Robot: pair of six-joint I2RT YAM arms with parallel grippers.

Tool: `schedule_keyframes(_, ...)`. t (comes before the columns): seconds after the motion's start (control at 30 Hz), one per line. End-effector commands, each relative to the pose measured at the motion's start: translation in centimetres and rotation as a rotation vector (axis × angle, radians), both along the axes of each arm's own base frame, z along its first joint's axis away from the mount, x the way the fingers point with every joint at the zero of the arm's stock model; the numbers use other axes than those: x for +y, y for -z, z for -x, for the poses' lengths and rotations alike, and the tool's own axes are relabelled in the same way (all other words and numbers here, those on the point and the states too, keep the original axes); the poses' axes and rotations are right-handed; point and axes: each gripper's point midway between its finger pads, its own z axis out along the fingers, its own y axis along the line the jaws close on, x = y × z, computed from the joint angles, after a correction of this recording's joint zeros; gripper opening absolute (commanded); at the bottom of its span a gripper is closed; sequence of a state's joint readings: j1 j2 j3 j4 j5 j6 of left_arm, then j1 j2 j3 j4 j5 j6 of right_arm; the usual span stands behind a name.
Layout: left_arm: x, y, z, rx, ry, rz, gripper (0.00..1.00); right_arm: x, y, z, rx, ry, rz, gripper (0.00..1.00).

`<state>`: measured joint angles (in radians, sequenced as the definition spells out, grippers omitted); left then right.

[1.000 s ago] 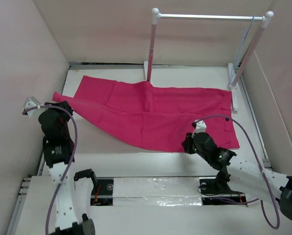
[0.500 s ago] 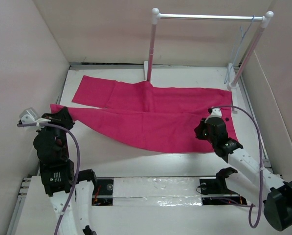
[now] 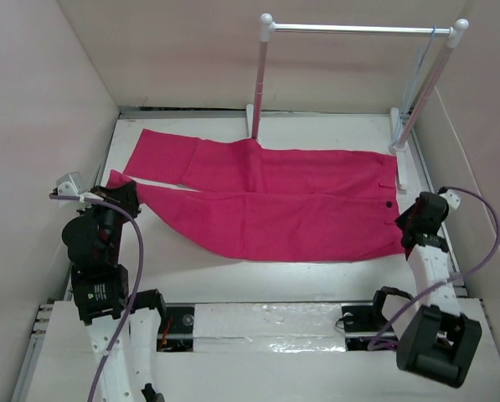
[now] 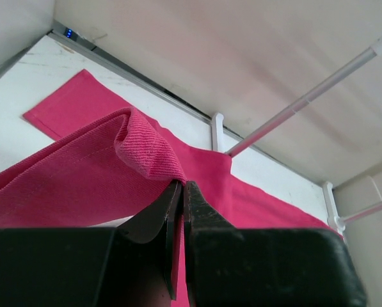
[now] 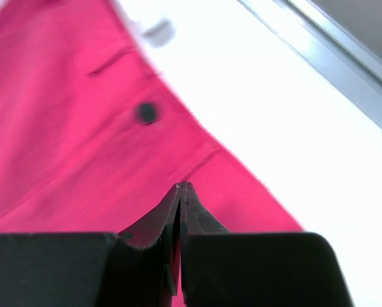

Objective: Place the trousers on the hanger
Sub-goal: Flatten out the trousers at the center of the board, then fold the trousers at the center of the board.

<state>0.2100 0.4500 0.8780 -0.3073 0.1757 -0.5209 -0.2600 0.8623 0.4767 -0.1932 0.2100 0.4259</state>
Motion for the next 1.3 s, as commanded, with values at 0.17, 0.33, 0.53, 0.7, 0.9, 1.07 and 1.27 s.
schedule_keyframes(0.17, -1.1, 0.5, -0.5, -0.071, 0.068, -0.054, 0.00, 0.0, 1.7, -4.6, -0.035, -0.135, -0.222, 0.10)
schedule_keyframes(0.33, -1.6, 0.3, -0.3, -0.077, 0.092, -0.059, 0.00, 1.6, 4.2, -7.8, 0.020, -0.254, -0.351, 0.11)
schedule_keyframes(0.53, -1.3, 0.9, -0.3, -0.055, 0.077, -0.053, 0.00, 4.0, 6.9, -10.5, 0.091, -0.374, -0.386, 0.04)
schedule_keyframes(0.7, -1.6, 1.1, -0.6, -0.049, 0.096, -0.051, 0.00, 4.3, 2.3, -13.5, -0.015, -0.460, -0.330, 0.04)
schedule_keyframes(0.9, -1.6, 0.7, -0.5, -0.055, 0.093, -0.049, 0.00, 2.5, -0.8, -8.0, -0.014, -0.276, -0.240, 0.28)
schedule_keyframes(1.07, -1.4, 0.1, -0.6, -0.064, 0.077, -0.050, 0.00, 2.3, 2.6, 2.0, 0.015, -0.004, -0.238, 0.49)
schedule_keyframes(1.27, -1.8, -0.2, -0.4, -0.070, 0.098, -0.054, 0.00, -0.5, 1.4, 6.7, 0.032, 0.264, -0.211, 0.63)
